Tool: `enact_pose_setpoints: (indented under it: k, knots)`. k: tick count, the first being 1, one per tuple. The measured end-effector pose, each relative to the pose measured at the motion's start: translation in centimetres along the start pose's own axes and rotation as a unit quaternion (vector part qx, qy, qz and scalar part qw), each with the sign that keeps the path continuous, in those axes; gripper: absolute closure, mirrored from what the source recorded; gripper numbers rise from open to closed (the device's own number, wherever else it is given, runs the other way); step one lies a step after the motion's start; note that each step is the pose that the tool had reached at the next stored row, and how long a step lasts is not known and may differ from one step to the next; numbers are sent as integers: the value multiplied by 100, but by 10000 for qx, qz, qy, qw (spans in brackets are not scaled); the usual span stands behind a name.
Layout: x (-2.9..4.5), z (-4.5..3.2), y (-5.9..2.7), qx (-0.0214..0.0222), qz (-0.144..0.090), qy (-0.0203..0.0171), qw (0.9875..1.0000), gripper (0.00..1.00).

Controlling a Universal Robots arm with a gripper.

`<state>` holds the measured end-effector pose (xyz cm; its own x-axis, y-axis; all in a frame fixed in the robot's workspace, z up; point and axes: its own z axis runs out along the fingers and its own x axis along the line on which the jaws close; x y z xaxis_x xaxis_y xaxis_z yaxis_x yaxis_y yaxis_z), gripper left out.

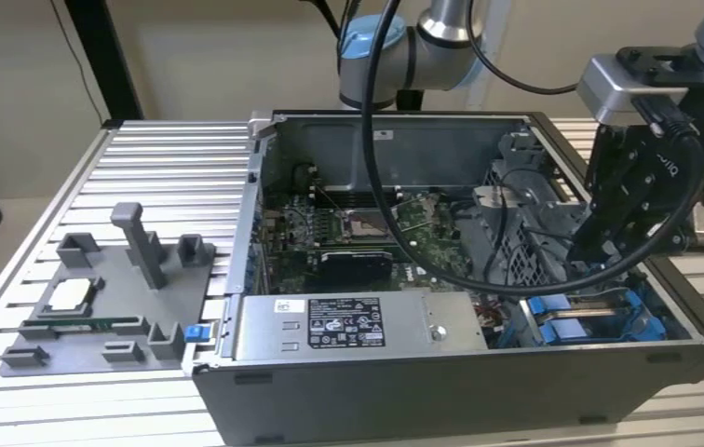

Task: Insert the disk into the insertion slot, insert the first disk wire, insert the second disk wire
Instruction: 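Insert the first disk wire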

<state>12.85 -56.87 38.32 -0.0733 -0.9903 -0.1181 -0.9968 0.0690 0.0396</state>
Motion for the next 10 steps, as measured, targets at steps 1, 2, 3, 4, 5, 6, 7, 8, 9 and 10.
enact_pose_setpoints:
  k: [1,2,3,4,5,6,7,8,9,10]
  knots:
    - [0,2,0,-1,0,-5,10000,100]
    - [1,4,0,-1,0,-10,10000,100]
    - [1,6,0,-1,0,-15,10000,100]
    - [1,7,0,-1,0,-19,10000,100]
    - [1,9,0,-2,0,-23,10000,100]
    - [1,10,0,-2,0,-28,10000,100]
    - [1,11,0,-2,0,-33,10000,100]
    - [2,12,0,-2,0,-37,10000,100]
    - [2,13,-1,-2,0,-38,10000,100]
    - [2,14,0,-3,-1,-43,10000,100]
